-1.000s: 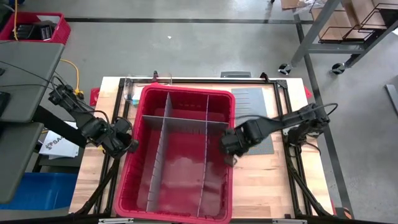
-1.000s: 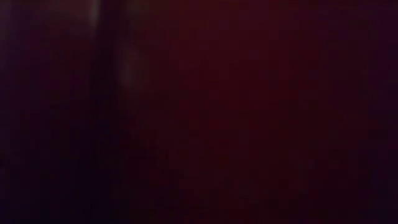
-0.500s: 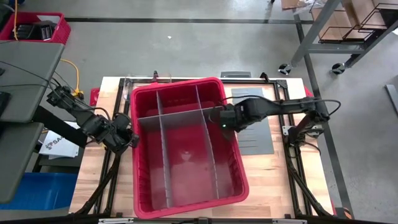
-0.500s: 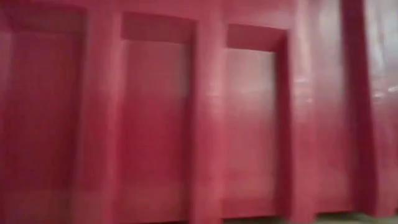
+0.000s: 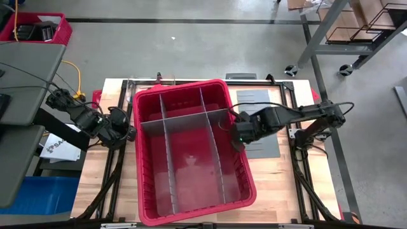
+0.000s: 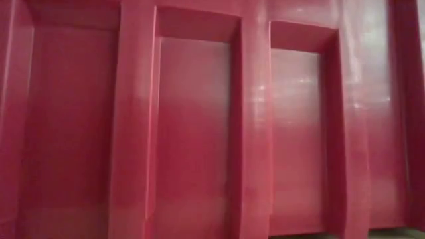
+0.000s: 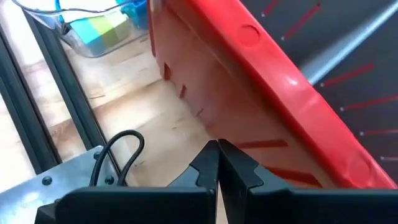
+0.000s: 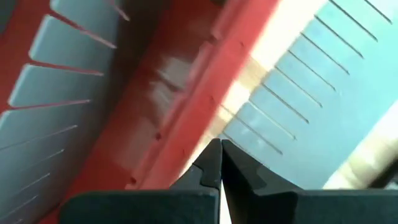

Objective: Sort blocks
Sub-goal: Assemble the bin divider into the red bin

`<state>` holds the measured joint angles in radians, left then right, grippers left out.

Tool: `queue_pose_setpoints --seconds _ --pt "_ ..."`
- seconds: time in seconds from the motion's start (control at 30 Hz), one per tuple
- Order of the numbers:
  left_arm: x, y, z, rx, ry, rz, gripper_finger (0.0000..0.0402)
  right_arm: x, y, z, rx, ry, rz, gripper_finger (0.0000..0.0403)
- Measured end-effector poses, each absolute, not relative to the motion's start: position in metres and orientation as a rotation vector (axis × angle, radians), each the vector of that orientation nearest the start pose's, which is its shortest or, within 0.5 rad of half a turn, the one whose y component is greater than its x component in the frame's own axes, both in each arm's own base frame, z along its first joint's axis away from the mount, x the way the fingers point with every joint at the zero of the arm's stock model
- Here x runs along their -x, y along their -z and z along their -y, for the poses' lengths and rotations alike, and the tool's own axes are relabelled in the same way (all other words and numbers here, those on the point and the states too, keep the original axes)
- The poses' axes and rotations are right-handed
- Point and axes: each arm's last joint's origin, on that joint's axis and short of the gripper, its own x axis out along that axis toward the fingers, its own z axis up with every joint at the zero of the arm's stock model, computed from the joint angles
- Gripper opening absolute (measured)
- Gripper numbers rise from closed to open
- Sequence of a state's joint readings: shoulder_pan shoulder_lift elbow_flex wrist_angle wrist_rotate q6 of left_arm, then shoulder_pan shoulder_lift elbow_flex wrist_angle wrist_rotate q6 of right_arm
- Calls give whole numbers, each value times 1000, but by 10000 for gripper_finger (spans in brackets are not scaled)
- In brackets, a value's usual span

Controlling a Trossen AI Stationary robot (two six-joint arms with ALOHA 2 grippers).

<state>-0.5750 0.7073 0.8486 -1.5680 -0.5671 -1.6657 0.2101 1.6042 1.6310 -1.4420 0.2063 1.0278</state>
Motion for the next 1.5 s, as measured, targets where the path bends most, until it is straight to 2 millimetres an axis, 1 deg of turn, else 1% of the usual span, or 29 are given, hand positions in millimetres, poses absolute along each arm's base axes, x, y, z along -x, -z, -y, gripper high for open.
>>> queue_pose_setpoints --seconds 0.1,0.27,0.4,0.53,0.63,0.73,0.83,0.9,0.97,1.07,1.17,1.23,1.3,1.37,1.5 --pt "-64 -278 21 702 -897 -784 0 -276 -337 -71 -600 681 -1250 0" --pt "-66 -279 18 684 -945 -725 0 -274 -319 -100 -699 655 -1246 0" --pt "-67 -280 15 620 -959 -685 0 -276 -307 -118 -794 645 -1192 0" --pt "-68 -281 13 565 -969 -665 0 -281 -308 -130 -870 594 -1123 0" --pt "-68 -284 12 545 -962 -675 0 -279 -312 -130 -850 617 -1102 0" --pt "-67 -294 11 529 -933 -676 0 -266 -324 -119 -773 720 -1169 0" --pt "-66 -309 10 534 -894 -644 0 -255 -336 -106 -708 837 -1217 0" --pt "-65 -321 9 526 -867 -614 0 -252 -342 -100 -701 860 -1211 0" --pt "-65 -334 8 497 -820 -567 0 -251 -341 -91 -703 856 -1230 0" --pt "-72 -354 11 395 -705 -492 0 -252 -326 -69 -703 884 -1304 0" --pt "-86 -370 17 303 -583 -394 0 -248 -310 -40 -754 895 -1292 0" --pt "-93 -378 19 272 -543 -330 0 -240 -297 -17 -825 875 -1275 0" --pt "-101 -384 20 266 -549 -280 1 -227 -282 5 -890 883 -1246 0" --pt "-107 -387 20 286 -571 -249 4 -208 -268 21 -945 947 -1223 0" --pt "-121 -390 18 357 -573 -213 27 -172 -252 43 -1008 1071 -1131 1"
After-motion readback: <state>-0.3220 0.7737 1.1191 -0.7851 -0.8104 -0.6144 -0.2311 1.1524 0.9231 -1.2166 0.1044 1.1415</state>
